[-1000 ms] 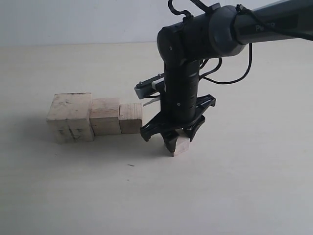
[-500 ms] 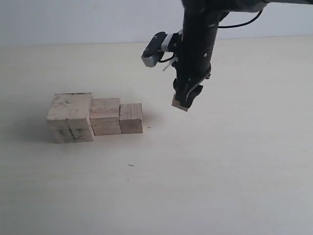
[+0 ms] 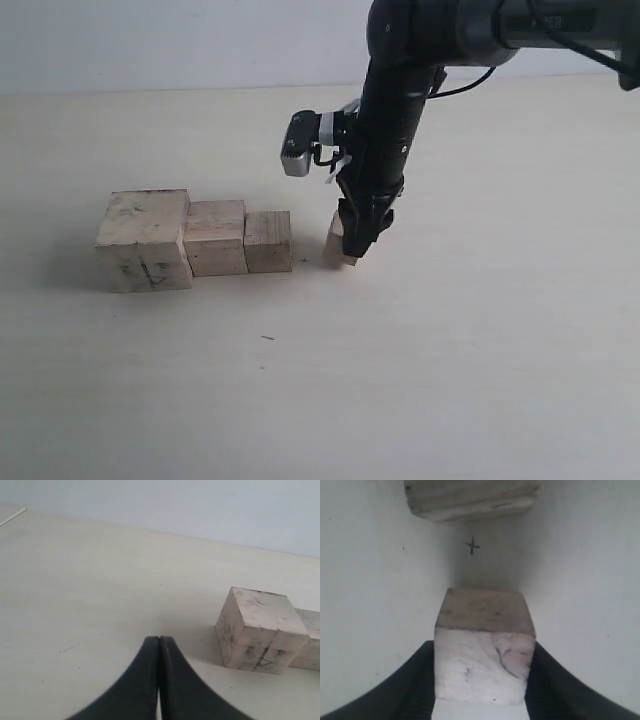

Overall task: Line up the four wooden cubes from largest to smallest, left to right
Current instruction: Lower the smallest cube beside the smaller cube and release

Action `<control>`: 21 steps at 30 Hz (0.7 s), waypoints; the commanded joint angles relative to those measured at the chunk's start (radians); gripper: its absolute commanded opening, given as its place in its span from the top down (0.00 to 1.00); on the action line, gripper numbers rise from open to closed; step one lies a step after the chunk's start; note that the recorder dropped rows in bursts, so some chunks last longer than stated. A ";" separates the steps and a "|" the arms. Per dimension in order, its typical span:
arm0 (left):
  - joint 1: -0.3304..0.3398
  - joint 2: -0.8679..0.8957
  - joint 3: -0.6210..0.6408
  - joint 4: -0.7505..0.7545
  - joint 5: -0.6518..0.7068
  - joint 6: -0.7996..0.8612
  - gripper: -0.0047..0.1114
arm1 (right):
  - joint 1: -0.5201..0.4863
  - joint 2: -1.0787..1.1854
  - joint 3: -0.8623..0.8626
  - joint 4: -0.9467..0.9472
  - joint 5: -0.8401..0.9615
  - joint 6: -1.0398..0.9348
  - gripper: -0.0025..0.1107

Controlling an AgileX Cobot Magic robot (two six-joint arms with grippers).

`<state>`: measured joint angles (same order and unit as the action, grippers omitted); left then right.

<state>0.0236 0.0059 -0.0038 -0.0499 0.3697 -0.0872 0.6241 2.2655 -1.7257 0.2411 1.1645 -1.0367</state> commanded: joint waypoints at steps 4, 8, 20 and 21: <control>-0.006 -0.006 0.004 -0.002 -0.005 0.004 0.96 | 0.036 0.021 -0.007 -0.010 -0.097 -0.016 0.98; -0.006 -0.006 0.004 -0.002 -0.005 0.004 0.96 | 0.053 0.023 -0.007 -0.007 -0.140 -0.048 0.98; -0.006 -0.006 0.004 -0.002 -0.005 0.004 0.96 | 0.061 0.042 -0.007 0.013 -0.155 -0.133 0.98; -0.006 -0.006 0.004 -0.002 -0.005 0.004 0.96 | 0.061 0.043 -0.007 0.013 -0.160 -0.133 0.98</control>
<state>0.0236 0.0059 -0.0038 -0.0499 0.3697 -0.0872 0.6830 2.2888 -1.7293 0.2470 1.0262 -1.1579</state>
